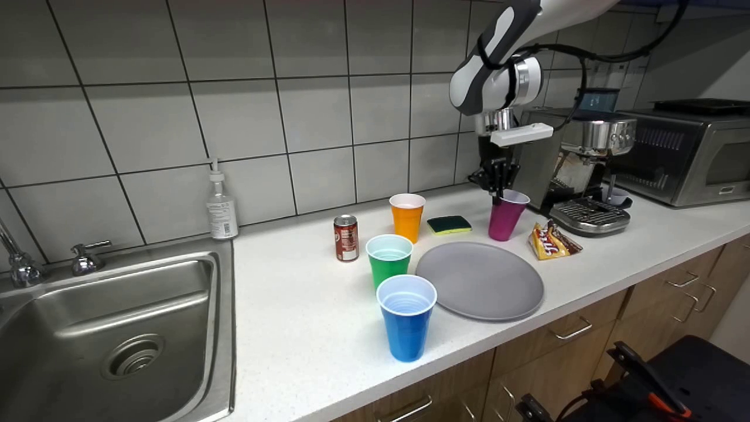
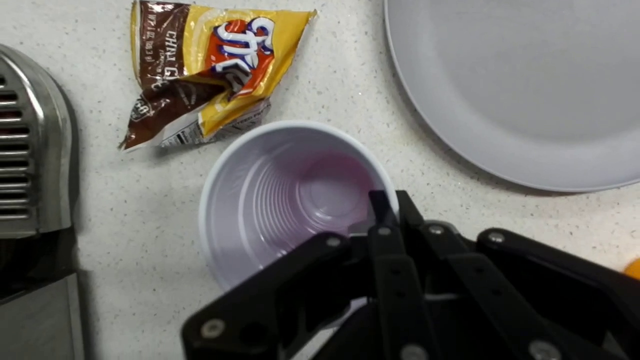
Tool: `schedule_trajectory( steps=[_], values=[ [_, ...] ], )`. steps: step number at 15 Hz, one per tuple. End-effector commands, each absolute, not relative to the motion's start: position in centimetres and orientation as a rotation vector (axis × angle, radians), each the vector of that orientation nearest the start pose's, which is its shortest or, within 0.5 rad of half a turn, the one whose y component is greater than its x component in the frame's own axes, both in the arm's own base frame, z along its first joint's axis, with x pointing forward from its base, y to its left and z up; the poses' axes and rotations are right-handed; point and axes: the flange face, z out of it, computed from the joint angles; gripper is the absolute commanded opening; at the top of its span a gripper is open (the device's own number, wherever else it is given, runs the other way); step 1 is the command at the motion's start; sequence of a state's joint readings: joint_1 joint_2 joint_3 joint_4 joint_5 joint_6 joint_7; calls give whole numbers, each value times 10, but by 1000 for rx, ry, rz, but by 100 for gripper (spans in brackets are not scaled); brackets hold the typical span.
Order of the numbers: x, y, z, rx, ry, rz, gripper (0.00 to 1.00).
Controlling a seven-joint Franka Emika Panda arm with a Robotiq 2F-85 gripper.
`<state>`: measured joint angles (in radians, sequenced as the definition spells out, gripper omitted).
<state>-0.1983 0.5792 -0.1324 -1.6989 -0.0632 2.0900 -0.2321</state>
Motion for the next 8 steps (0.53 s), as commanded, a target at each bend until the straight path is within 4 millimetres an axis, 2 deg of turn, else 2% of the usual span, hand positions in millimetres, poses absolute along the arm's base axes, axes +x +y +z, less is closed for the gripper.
schedule_trajectory(
  steps=[1, 4, 8],
  values=[
    [610, -202, 272, -3194, 84, 267, 1],
    [600, -195, 285, -3200, 65, 235, 1],
    [575, -178, 294, -3203, 25, 223, 1]
  ],
)
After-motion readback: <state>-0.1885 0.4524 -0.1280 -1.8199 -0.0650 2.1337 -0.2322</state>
